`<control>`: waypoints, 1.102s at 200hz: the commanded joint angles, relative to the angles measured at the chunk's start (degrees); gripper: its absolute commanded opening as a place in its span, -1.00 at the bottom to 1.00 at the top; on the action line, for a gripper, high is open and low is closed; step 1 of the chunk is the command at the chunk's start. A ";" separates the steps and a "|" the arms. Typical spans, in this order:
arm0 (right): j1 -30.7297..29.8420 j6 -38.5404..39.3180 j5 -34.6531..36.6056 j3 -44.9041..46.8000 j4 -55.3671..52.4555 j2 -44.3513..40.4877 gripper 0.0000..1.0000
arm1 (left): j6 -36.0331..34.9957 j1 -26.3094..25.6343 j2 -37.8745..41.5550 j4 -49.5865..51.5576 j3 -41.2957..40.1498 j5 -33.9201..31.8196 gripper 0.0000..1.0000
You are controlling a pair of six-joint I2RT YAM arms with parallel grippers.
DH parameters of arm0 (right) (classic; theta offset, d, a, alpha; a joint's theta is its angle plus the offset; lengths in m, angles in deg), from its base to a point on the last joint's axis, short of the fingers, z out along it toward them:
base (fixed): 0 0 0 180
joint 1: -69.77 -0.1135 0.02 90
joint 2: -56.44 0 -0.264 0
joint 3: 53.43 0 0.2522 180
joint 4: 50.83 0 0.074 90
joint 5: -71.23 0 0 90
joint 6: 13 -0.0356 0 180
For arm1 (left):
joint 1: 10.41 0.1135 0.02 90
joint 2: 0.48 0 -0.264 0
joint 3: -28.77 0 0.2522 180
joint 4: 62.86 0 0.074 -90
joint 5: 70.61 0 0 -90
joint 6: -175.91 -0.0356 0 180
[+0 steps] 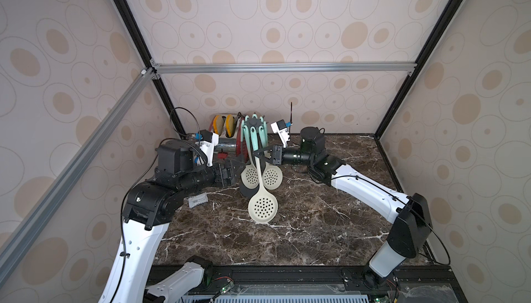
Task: Hang the skimmer on the kitchen utensil rack
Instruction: Hang the skimmer on the rack.
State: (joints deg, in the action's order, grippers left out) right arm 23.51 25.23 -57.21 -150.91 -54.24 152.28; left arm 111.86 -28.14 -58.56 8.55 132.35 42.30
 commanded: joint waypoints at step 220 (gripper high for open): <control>0.66 38.95 28.96 8.30 -26.26 -23.97 0.50 | -9.33 0.29 8.98 -9.75 -7.05 -11.50 0.98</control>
State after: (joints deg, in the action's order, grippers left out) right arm 24.10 50.48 -40.38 -144.26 -70.99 133.89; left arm 107.97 -28.14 -51.20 4.16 126.98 35.88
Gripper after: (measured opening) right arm 0.720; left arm 0.991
